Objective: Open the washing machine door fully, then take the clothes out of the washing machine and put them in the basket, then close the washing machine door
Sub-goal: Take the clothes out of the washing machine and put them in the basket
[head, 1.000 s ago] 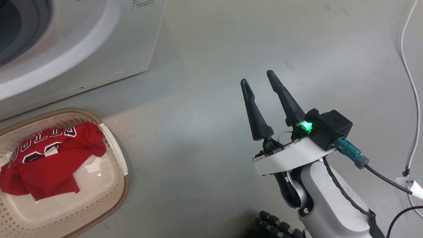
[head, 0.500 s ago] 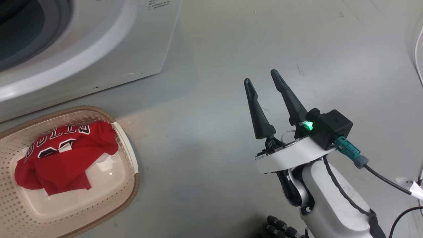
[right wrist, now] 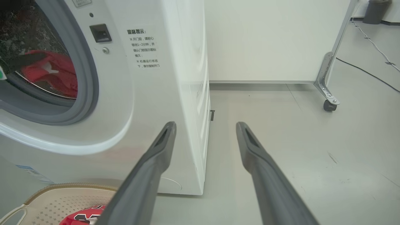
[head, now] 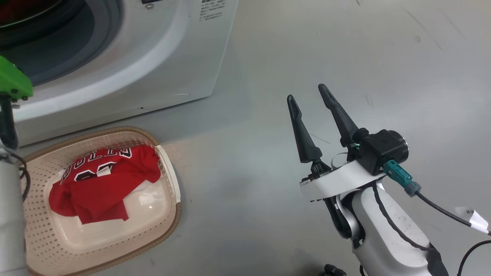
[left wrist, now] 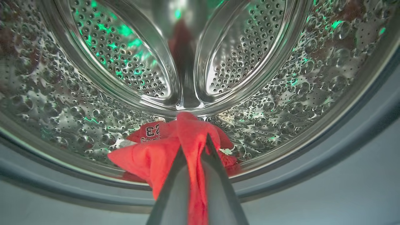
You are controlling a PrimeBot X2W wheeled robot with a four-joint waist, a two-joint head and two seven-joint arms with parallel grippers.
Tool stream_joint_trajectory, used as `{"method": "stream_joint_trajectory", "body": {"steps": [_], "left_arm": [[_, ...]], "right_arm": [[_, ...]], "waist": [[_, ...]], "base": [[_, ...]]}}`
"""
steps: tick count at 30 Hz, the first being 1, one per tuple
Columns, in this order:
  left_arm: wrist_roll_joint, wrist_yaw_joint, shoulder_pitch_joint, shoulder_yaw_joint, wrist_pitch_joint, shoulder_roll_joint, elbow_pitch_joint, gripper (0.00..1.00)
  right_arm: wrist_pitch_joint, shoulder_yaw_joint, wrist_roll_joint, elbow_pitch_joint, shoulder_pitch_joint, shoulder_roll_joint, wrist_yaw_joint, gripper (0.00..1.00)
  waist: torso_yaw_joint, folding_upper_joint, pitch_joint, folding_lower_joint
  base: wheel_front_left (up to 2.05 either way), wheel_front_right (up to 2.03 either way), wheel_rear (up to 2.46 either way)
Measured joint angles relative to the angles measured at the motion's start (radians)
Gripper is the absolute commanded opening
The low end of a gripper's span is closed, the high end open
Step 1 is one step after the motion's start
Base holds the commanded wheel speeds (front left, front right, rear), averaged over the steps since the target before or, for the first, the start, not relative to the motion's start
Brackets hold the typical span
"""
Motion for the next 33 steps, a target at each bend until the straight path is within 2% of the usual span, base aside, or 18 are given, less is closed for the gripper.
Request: {"method": "stream_joint_trajectory", "body": {"steps": [14, 24, 33], "left_arm": [[0.007, 0.003, 0.194, -0.049, -0.195, -0.105, -0.122, 0.00], [0.033, 0.011, 0.265, -0.061, -0.268, -0.119, -0.214, 0.00], [0.046, 0.018, 0.338, -0.074, -0.282, -0.133, -0.305, 0.00]], "right_arm": [[0.000, -0.056, -0.035, 0.045, 0.046, 0.000, 0.001, 1.00], [0.000, -0.081, -0.048, 0.067, 0.085, -0.001, 0.001, 1.00], [0.000, -0.090, -0.055, 0.082, 0.140, -0.001, 0.001, 1.00]], "waist": [[0.075, 0.0000, -0.113, 0.0000], [0.113, 0.0000, -0.203, 0.0000], [0.137, 0.0000, -0.300, -0.0001]], "base": [[0.00, 0.00, 0.00], [0.00, 0.00, 0.00], [0.00, 0.00, 0.00]]}}
